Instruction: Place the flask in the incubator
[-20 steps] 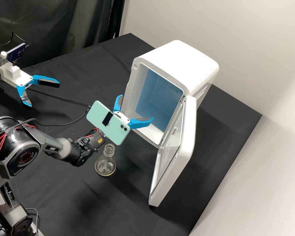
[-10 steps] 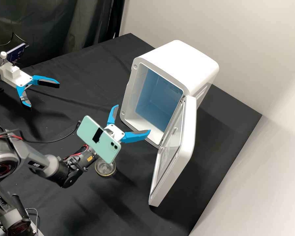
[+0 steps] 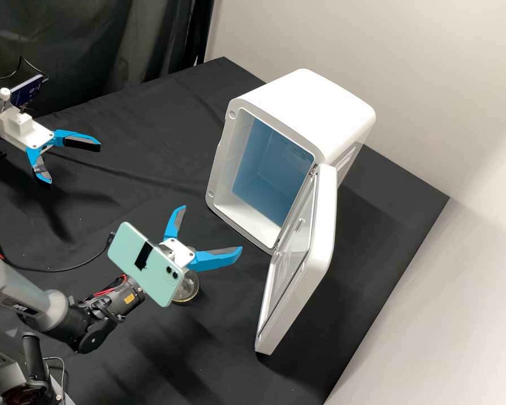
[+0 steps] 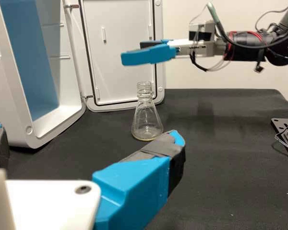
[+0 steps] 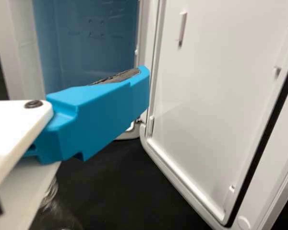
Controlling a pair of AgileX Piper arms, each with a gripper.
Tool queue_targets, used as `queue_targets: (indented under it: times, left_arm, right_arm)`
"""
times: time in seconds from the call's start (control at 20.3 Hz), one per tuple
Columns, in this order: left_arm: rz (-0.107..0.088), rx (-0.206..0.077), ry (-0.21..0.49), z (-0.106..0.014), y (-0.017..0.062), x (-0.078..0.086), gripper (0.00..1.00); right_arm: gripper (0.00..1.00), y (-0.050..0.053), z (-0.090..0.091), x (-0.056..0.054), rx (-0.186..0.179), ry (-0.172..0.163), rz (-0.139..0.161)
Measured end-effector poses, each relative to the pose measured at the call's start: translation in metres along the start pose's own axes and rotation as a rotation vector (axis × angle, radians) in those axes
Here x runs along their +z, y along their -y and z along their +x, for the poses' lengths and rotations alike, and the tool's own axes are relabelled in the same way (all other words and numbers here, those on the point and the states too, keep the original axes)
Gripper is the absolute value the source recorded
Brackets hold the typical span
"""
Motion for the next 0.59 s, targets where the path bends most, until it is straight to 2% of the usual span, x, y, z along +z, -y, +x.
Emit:
queue_targets:
  times: [0.1,0.15,0.25,0.44,0.59]
  left_arm:
    - [0.0,0.0,0.0,0.0,0.0,0.0,1.0]
    - [0.0,0.0,0.0,0.0,0.0,0.0,1.0]
    - [0.0,0.0,0.0,0.0,0.0,0.0,1.0]
    - [0.0,0.001,0.001,0.0,-0.0001,0.0,1.0]
    - [0.002,0.003,0.001,0.0,-0.0004,0.0,1.0]
  right_arm:
    - [1.0,0.002,-0.007,-0.003,-0.014,-0.021,-0.025]
    - [1.0,0.0,-0.009,-0.006,-0.011,-0.036,-0.043]
    - [1.0,-0.002,-0.012,-0.01,-0.015,-0.082,-0.089]
    - [1.0,0.0,-0.015,-0.009,-0.065,-0.104,-0.139]
    - [1.0,0.005,-0.015,-0.006,-0.117,-0.112,-0.158]
